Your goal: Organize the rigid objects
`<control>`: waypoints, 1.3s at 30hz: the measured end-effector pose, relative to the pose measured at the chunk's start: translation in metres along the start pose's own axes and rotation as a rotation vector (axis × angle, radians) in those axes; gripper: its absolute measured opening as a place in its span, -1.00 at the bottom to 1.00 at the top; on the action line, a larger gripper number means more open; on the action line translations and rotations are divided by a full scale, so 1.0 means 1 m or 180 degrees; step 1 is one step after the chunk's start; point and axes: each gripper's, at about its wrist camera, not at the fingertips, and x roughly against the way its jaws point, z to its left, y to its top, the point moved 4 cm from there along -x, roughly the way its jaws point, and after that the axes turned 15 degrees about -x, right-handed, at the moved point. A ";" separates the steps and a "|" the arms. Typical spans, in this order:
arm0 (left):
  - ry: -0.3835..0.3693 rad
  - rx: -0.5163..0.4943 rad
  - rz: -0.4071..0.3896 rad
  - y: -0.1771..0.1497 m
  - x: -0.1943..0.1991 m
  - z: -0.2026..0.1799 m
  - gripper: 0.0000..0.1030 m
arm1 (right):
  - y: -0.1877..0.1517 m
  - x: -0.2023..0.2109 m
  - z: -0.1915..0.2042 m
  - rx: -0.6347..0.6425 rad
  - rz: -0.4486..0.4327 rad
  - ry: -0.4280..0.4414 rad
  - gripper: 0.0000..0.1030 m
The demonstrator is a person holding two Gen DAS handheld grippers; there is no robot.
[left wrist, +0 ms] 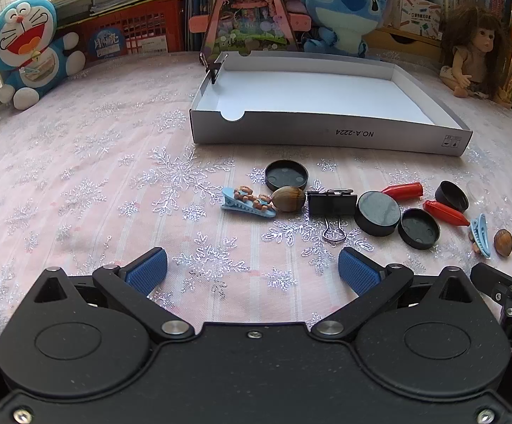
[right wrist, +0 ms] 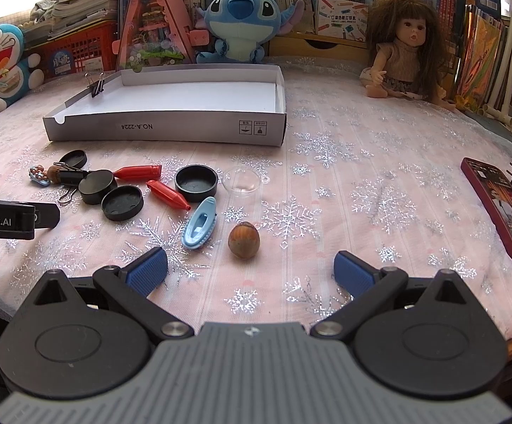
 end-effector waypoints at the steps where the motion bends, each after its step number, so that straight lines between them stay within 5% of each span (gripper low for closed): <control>1: 0.0005 -0.0001 -0.0003 0.000 0.000 -0.001 1.00 | 0.000 0.000 0.000 0.0000 -0.0005 0.0001 1.00; 10: -0.0088 -0.0002 -0.0023 0.001 0.003 0.001 0.95 | -0.001 0.007 0.000 -0.0060 -0.0115 0.0080 0.99; 16: -0.0219 -0.0001 -0.0150 0.004 0.009 0.002 0.71 | 0.004 0.012 0.001 -0.0079 -0.0229 0.0131 0.77; 19: -0.0303 -0.0014 -0.0209 0.005 0.013 0.002 0.51 | 0.007 0.016 -0.002 -0.0114 -0.0313 0.0176 0.66; 24: -0.0342 0.0071 -0.0253 0.008 0.017 0.008 -0.18 | 0.011 0.022 -0.007 -0.0104 -0.0449 0.0121 0.33; 32: -0.0811 -0.0198 -0.0421 0.016 0.028 -0.025 -0.29 | 0.008 0.021 -0.008 -0.0025 -0.0452 0.0057 0.05; 39: -0.0812 -0.0320 -0.0458 0.029 0.019 -0.047 -0.28 | 0.005 0.019 -0.005 0.0085 -0.0415 0.0086 -0.22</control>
